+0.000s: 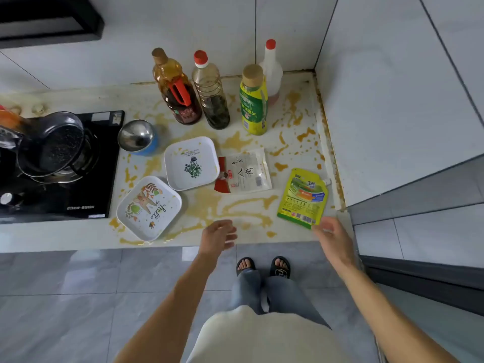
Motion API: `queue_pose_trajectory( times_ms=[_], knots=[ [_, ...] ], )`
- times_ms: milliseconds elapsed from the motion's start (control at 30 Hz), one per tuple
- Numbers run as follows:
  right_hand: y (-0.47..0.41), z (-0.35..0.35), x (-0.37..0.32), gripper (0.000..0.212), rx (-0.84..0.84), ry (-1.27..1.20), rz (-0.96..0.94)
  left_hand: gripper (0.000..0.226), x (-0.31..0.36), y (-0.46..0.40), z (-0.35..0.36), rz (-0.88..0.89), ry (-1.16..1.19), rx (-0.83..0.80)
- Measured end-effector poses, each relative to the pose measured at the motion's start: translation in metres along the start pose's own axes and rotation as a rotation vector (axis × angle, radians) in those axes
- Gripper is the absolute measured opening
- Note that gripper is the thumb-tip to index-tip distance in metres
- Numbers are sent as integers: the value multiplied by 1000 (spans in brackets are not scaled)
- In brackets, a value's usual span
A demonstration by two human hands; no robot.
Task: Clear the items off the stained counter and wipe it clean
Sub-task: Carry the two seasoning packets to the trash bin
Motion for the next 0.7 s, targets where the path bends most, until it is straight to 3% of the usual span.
queue_pose_trajectory(
  times_ms=[100, 200, 367, 533, 700],
  knots=[
    [-18, 7, -19, 9, 90, 0, -52, 11, 27, -19, 14, -11, 198, 80],
    [-33, 19, -32, 7, 130, 71, -82, 11, 47, -37, 32, -84, 334, 181],
    [-46, 38, -32, 41, 236, 177, 24, 7, 59, -55, 55, -228, 448, 344],
    [-53, 45, -33, 58, 304, 241, 59, 31, 64, -64, 68, -279, 498, 440],
    [-64, 45, -32, 65, 309, 195, 83, 27, 73, -66, 81, -354, 589, 440]
  ],
)
Point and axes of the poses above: each hand's wrist, its own y-axis away from the middle knuckle, its own z-axis out of the palm, x = y × z, the point moved 1 cm from there along -y, towards the middle knuckle, and after that the axes turned 7 degrees about x, right-handed, at the moved point
